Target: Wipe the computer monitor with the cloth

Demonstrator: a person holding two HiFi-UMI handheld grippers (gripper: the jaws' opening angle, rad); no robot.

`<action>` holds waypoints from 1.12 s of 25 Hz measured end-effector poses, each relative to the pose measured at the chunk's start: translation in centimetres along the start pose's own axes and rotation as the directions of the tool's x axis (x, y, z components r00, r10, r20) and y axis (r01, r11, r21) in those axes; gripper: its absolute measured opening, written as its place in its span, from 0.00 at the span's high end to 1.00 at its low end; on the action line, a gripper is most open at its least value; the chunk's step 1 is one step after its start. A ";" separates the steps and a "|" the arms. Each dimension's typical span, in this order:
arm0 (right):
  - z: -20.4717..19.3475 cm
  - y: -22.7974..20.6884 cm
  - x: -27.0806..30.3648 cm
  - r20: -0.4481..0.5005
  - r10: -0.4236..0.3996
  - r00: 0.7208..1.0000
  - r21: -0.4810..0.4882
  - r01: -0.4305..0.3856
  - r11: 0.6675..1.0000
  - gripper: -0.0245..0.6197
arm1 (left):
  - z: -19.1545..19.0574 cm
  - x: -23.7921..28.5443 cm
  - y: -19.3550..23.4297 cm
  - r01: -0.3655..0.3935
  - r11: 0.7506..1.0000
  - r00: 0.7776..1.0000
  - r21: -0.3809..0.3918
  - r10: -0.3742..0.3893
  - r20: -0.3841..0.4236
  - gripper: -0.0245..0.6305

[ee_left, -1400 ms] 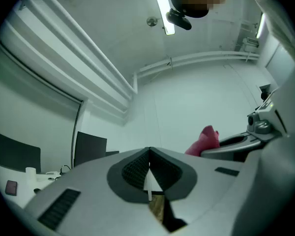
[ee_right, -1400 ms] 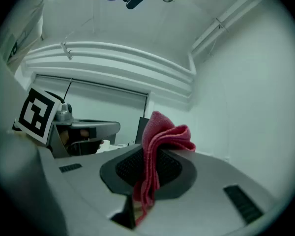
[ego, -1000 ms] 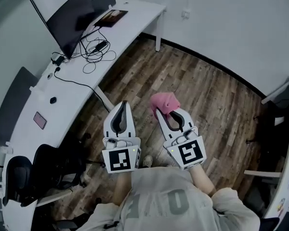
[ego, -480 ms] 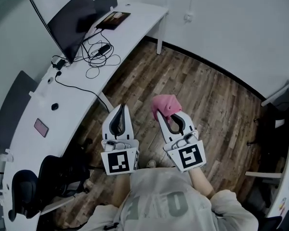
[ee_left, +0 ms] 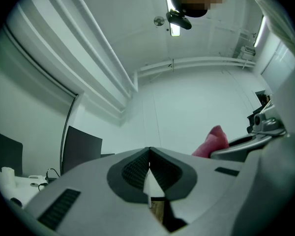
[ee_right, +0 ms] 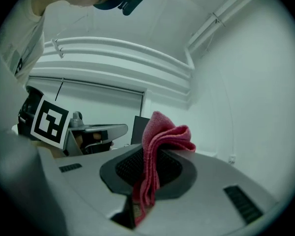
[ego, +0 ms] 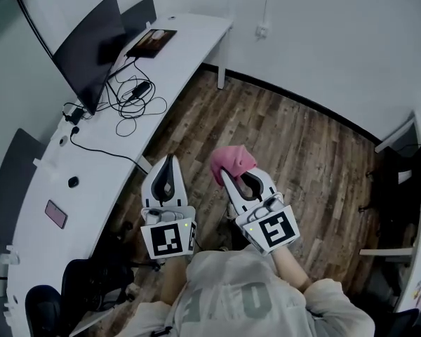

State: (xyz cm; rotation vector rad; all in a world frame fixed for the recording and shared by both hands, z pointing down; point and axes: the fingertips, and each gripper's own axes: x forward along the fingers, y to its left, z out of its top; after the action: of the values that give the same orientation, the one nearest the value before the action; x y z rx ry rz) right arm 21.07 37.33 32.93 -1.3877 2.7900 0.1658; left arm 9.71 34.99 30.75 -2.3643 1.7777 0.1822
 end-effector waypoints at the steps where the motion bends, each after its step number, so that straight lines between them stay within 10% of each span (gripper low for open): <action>1: -0.4 -0.8 0.6 0.002 -0.003 1.000 0.005 0.003 1.000 0.88 | -0.2 0.6 0.0 -0.001 1.000 1.000 0.003 0.001 0.003 0.94; 15: -0.7 -15.4 16.8 0.054 0.142 0.988 0.011 -0.143 0.990 0.88 | -3.0 19.2 4.1 -0.138 0.988 0.990 0.063 0.138 0.005 0.94; 28: -0.2 -21.8 31.9 0.097 0.408 0.908 0.020 -0.412 0.911 0.88 | -4.3 33.2 10.8 -0.329 0.933 0.942 0.144 0.335 -0.015 0.94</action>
State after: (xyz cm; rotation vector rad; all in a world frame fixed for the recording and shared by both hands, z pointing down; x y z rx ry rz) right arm 19.20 -1.08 29.14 -0.7430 2.9471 0.1716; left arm 8.58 0.04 27.48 -1.9719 2.1247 0.0520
